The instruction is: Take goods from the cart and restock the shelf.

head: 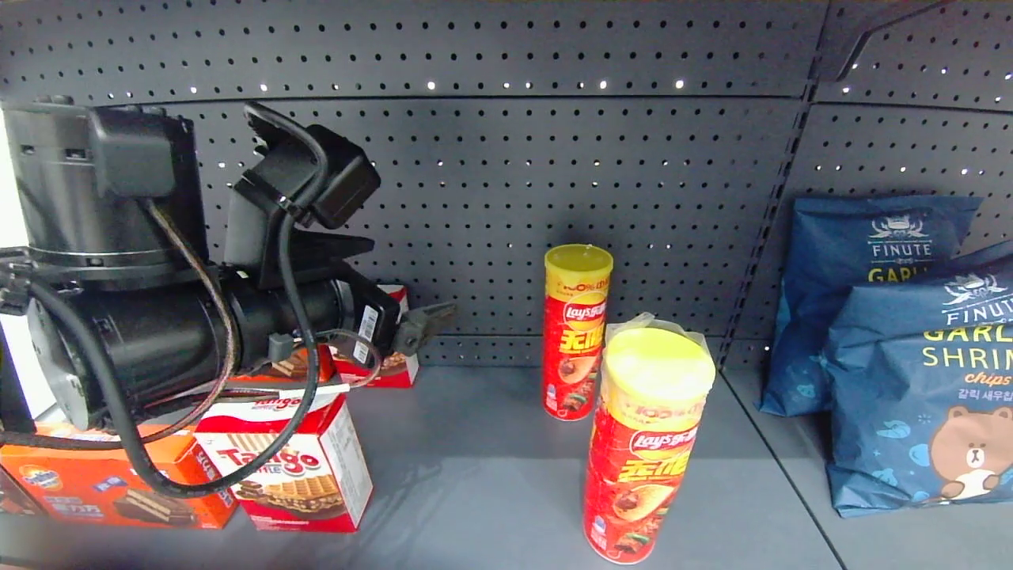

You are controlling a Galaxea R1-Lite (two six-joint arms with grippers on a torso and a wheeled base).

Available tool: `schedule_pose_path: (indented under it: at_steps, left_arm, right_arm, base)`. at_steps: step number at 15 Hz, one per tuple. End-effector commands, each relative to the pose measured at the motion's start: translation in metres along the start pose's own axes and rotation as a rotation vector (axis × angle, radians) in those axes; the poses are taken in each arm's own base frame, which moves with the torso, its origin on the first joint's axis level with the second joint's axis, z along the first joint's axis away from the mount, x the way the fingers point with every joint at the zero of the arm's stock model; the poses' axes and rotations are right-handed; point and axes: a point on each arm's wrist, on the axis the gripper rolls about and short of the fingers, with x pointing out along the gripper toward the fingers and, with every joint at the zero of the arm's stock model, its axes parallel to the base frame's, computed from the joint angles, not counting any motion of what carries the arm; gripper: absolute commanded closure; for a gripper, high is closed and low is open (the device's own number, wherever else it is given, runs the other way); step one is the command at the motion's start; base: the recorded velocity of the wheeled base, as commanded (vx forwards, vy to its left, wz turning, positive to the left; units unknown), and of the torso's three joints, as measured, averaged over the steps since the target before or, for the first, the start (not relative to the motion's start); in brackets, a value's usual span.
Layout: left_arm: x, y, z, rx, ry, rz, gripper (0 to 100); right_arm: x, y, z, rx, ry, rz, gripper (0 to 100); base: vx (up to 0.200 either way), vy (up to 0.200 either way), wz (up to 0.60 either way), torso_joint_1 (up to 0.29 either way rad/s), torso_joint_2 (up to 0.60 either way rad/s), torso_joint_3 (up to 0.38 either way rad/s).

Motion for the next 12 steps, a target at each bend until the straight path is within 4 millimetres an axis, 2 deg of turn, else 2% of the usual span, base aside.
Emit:
schedule_pose_path:
  at_steps: [1,2,3,4,6,12]
  left_arm:
    - [0.003,0.001,0.000,-0.001,0.005,0.002,0]
    - [0.003,0.003,-0.001,-0.007,0.004,0.009,0]
    - [0.003,0.004,0.000,-0.008,0.002,0.009,0]
    - [0.003,0.008,-0.003,-0.012,0.004,0.009,0]
    - [0.003,0.010,-0.001,-0.017,-0.023,0.021,0]
    - [0.004,0.016,0.001,-0.017,-0.031,0.041,0]
  right_arm:
    - [0.048,0.000,0.055,-0.043,0.135,0.097,0]
    - [0.071,0.004,0.061,-0.045,0.167,0.201,0]
    - [0.074,0.005,0.062,-0.046,0.171,0.215,0]
    - [0.111,0.018,0.068,-0.059,0.232,0.303,0]
    - [0.137,0.029,0.065,-0.077,0.316,0.324,0]
    - [0.164,0.050,0.035,-0.115,0.497,0.330,0]
  base:
    - [0.000,0.000,0.00,0.000,0.00,0.000]
    - [0.000,0.000,0.00,0.000,0.00,0.000]
    - [0.000,0.000,0.00,0.000,0.00,0.000]
    - [0.000,0.000,0.00,0.000,0.00,0.000]
    - [0.000,0.000,0.00,0.000,0.00,0.000]
    - [0.000,0.000,0.00,0.000,0.00,0.000]
